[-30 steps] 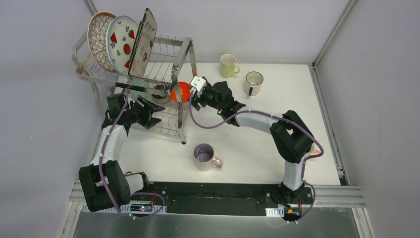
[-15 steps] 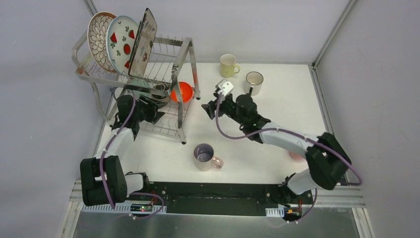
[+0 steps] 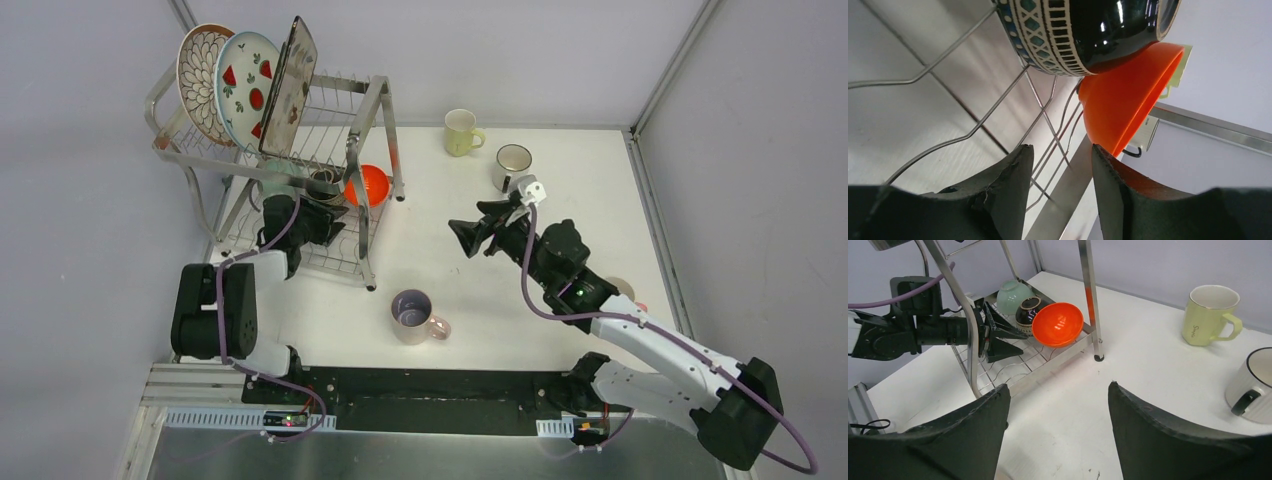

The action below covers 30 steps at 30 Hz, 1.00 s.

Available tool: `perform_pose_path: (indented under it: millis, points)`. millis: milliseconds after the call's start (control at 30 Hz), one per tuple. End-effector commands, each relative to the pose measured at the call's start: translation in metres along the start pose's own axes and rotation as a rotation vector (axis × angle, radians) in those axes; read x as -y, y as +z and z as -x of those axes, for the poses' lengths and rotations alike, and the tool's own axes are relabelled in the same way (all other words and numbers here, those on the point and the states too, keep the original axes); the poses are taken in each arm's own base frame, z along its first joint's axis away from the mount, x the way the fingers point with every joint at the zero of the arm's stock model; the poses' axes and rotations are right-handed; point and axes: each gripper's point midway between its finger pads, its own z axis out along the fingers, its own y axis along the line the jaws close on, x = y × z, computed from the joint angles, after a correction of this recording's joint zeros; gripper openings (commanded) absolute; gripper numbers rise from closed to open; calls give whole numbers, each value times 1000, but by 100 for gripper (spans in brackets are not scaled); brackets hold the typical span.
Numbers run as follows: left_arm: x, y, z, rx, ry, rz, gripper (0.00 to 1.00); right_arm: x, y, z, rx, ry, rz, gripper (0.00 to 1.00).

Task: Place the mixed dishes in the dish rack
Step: Pick up the bowl from the dish rack.

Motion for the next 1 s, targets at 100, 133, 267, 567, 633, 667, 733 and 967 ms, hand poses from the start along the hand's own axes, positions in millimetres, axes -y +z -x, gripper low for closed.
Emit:
perform_pose_path:
  millis: [100, 133, 267, 567, 633, 667, 733, 967]
  points:
    - [42, 17, 10, 31, 29, -142, 48, 6, -14, -5, -18, 49, -39, 74]
    - [44, 18, 5, 23, 35, -147, 49, 6, -14, -7, -23, 50, -41, 74]
    - [49, 20, -2, 17, 53, -156, 49, 9, -13, -13, -36, 46, -52, 74]
    - [52, 26, 1, 31, 55, -151, 49, 9, -13, -17, -35, 38, -45, 74]
    - [55, 24, -2, 27, 56, -156, 49, 10, -12, -18, -37, 35, -50, 74]
    - [54, 22, -3, 24, 54, -143, 49, 10, -12, -19, -39, 34, -49, 74]
    - [50, 17, -3, 31, 46, -114, 49, 9, -11, -20, -41, 34, -47, 74]
    - [64, 6, 1, 52, 58, -117, 53, 8, -8, -18, -30, 23, -34, 74]
